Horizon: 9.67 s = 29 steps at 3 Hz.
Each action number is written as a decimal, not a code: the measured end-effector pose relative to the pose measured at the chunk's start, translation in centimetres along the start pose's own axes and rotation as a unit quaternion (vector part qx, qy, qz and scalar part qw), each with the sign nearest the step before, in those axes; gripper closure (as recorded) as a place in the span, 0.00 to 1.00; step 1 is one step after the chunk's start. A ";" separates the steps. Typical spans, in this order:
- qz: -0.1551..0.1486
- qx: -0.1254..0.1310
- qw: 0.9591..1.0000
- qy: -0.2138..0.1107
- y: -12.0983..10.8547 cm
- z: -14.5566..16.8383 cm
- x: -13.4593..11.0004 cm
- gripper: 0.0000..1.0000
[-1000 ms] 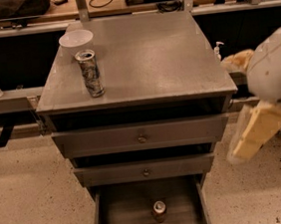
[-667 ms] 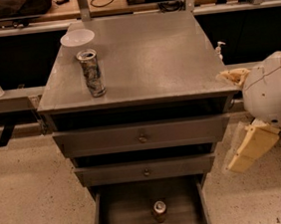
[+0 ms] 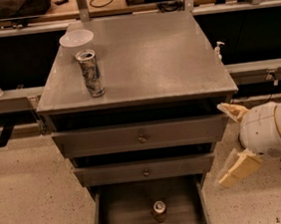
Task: Pick orange can from bottom drawer and place on counter
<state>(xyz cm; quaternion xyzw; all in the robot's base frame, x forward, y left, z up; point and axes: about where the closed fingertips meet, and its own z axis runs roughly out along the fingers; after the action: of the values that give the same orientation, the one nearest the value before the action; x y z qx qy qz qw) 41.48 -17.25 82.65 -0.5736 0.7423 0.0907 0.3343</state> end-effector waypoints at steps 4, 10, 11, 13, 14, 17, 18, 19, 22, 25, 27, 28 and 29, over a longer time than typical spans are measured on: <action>0.032 -0.004 0.976 -0.214 1.4 10.1 -0.1 0.00; -0.071 -0.054 0.957 -0.276 5.8 25.1 10.0 0.00; -0.072 -0.074 0.954 -0.281 6.0 25.8 9.9 0.00; -0.073 -0.135 0.932 -0.329 6.1 35.7 13.4 0.00; -0.051 -0.139 0.938 -0.315 6.1 39.1 16.5 0.00; -0.021 -0.127 0.951 -0.281 6.1 42.7 19.1 0.00; -0.046 -0.129 0.949 -0.286 8.2 45.7 19.8 0.00; -0.083 -0.116 0.951 -0.275 11.0 50.3 21.7 0.00; -0.046 -0.131 0.934 -0.330 10.6 50.5 21.6 0.00; -0.020 -0.150 0.914 -0.376 11.4 51.8 22.6 0.00; 0.006 -0.157 0.905 -0.395 12.0 53.3 24.8 0.00; 0.013 -0.145 0.913 -0.382 11.0 54.2 24.5 0.00; 0.036 -0.122 0.933 -0.336 9.9 56.0 24.8 0.25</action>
Offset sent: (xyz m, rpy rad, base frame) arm 0.0101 -0.0020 -0.0102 0.1115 -0.0310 0.0264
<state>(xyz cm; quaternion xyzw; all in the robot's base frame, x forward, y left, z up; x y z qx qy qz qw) 51.49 -4.61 22.69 -0.5191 0.5894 0.3802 0.4884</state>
